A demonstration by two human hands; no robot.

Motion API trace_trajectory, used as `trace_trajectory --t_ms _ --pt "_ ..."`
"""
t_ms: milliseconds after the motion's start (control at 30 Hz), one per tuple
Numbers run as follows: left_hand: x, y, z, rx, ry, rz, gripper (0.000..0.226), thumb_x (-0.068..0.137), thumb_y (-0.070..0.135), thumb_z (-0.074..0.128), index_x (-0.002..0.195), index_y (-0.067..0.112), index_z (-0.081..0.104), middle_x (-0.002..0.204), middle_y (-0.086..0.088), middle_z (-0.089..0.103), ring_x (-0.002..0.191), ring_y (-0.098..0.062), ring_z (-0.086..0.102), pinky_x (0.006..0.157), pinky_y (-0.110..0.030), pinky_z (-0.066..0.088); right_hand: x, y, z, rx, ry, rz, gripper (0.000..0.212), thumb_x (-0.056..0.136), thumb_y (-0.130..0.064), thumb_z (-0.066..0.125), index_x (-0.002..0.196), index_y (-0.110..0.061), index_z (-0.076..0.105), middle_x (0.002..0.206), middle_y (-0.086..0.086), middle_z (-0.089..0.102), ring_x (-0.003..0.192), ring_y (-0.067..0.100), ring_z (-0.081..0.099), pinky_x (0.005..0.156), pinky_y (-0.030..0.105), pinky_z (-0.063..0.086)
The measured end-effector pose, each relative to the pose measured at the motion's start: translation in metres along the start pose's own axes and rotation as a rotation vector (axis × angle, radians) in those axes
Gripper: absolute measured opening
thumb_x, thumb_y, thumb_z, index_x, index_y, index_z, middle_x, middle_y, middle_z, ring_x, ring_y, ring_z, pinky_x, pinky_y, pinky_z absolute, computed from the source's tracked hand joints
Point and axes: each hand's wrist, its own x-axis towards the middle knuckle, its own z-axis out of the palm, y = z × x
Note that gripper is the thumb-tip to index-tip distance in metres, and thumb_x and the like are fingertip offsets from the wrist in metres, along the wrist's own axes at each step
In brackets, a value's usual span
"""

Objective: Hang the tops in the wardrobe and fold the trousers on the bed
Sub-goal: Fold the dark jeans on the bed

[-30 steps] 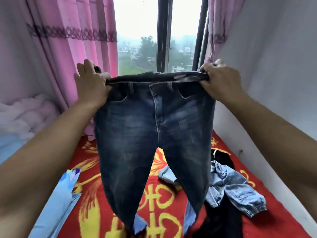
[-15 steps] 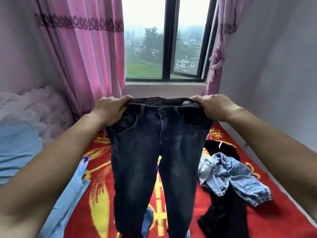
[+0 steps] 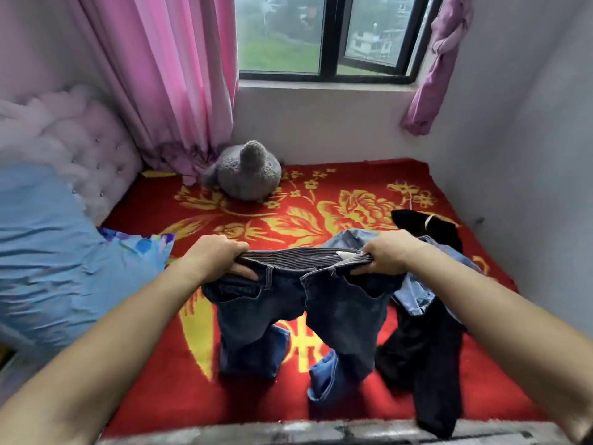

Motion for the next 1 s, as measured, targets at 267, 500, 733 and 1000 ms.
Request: trace_trajectory --t_ms 267,500,733,1000 --pt "0.049 0.032 0.062 0.140 -0.378 -0.131 0.046 0.095 0.062 0.044 0.121 0.024 0.047 0.108 -0.006 0.069 0.099 -0.029 0.066 0.067 -0.034 0.043 0.069 0.006 0.041 0.288 -0.436 -0.028 0.027 0.101 -0.025 0.047 0.123 -0.015 0.060 0.106 0.005 0.062 0.097 0.026 0.061 0.052 0.021 0.050" --pt "0.137 -0.002 -0.004 0.143 -0.270 -0.396 0.032 0.093 0.014 0.043 0.121 0.026 0.052 0.119 -0.010 0.065 0.107 -0.033 0.064 0.074 -0.036 0.044 0.144 0.059 -0.009 0.684 -0.174 0.131 0.020 0.093 0.003 0.039 0.088 -0.011 0.053 0.106 0.016 0.059 0.082 0.031 0.064 0.054 0.035 0.055" --pt "0.208 -0.062 -0.181 -0.358 0.636 -0.637 0.033 0.095 0.007 0.036 0.121 0.015 0.053 0.113 -0.028 0.061 0.104 -0.046 0.058 0.086 -0.046 0.044 0.162 0.127 -0.183 1.018 0.858 0.186 0.053 0.086 0.005 0.038 0.132 -0.012 0.057 0.126 0.019 0.058 0.115 0.029 0.055 0.092 0.021 0.037" --pt "0.179 -0.099 -0.340 -0.262 1.107 -0.493 0.023 0.102 0.030 0.023 0.088 0.029 0.041 0.099 -0.003 0.045 0.093 -0.006 0.041 0.081 -0.006 0.032 0.098 0.142 -0.307 0.773 1.656 -0.030 0.046 0.082 0.013 0.037 0.122 0.004 0.056 0.119 0.022 0.053 0.108 0.021 0.048 0.097 0.001 0.027"
